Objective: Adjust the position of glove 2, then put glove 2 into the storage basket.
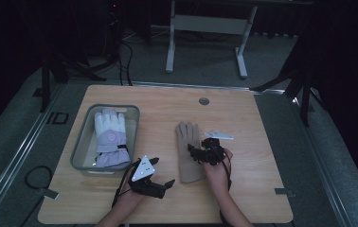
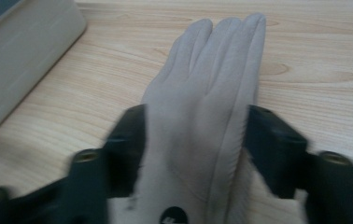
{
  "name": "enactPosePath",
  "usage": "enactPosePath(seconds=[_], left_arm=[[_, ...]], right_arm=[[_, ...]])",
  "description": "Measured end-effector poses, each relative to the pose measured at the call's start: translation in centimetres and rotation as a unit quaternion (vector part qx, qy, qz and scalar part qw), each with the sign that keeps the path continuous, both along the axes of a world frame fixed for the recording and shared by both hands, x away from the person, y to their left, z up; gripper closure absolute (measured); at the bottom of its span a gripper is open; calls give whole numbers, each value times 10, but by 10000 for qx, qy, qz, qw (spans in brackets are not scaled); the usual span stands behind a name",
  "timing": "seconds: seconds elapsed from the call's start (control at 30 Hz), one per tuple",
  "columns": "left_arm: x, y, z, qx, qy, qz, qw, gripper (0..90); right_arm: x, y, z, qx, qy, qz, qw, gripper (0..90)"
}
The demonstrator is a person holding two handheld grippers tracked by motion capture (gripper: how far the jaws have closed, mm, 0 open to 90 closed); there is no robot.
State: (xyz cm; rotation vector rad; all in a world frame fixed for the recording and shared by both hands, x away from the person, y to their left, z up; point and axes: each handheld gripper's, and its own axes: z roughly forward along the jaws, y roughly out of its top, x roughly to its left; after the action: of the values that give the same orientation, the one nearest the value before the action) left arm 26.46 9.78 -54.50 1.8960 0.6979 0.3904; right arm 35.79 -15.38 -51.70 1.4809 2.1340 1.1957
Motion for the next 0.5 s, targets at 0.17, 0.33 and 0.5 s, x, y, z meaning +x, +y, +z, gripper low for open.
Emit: enactPosePath(seconds=[0.17,0.33,0.5], left_arm=[[1,-3,0,64,-58,109,9999,38],[3,-3,1,-30,-55,147,9999,39],[6,-6,3,-175,263,-16,9995,50]], right_arm=[[6,-14,2,177,65,344,9992,185],[10,-21,0,46,-2,862,9963,174],[10,-31,6,223,-381,1154,9923,154]])
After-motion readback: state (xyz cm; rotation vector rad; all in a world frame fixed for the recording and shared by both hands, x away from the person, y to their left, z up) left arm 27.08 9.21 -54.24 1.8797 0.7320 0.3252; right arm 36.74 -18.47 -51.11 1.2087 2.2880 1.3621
